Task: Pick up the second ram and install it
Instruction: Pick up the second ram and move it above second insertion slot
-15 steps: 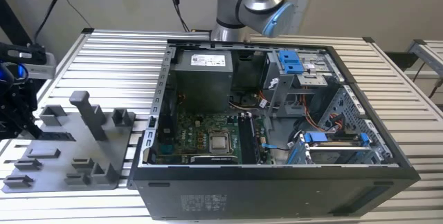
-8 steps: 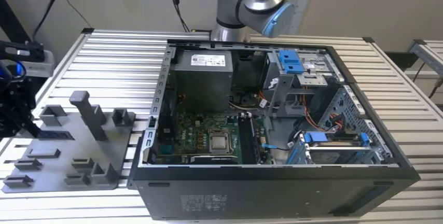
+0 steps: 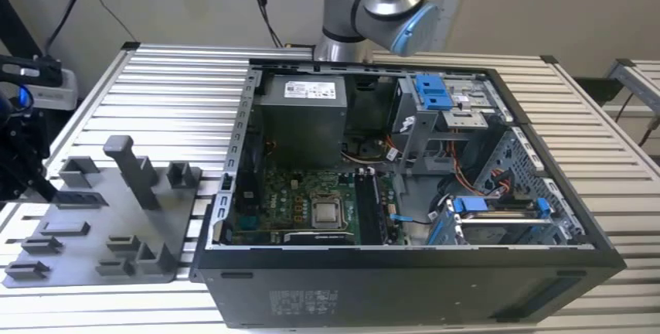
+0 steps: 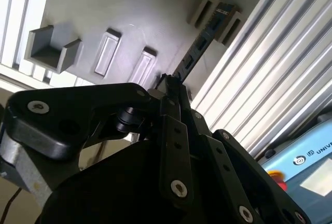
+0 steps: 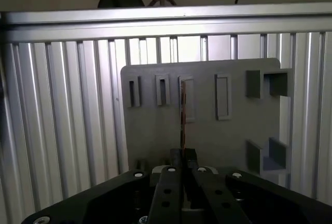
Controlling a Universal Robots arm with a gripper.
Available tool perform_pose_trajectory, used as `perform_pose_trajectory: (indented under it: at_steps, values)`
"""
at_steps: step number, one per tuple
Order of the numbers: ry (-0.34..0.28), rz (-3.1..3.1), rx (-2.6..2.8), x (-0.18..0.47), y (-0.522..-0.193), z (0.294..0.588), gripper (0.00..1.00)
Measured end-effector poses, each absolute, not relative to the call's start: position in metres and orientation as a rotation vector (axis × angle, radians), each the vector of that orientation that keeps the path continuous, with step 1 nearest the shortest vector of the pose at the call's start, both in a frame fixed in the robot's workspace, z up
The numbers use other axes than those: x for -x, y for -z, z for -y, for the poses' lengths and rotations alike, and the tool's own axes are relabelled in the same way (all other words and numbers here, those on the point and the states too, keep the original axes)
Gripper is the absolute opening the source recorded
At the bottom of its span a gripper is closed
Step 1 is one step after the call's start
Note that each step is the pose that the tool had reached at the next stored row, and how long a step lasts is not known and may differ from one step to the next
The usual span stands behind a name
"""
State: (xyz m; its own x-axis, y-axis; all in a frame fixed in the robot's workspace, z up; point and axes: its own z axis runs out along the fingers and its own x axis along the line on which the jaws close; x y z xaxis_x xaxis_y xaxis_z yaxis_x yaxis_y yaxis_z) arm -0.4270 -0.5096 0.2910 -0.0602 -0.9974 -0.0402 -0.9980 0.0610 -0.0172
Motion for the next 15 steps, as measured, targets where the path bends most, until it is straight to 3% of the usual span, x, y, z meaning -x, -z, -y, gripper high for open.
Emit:
perform_pose_trajectory:
  at_steps: [15]
  values:
    - [-0.023,-2.263,2.119,0.428,-0.312,0.51,0.14]
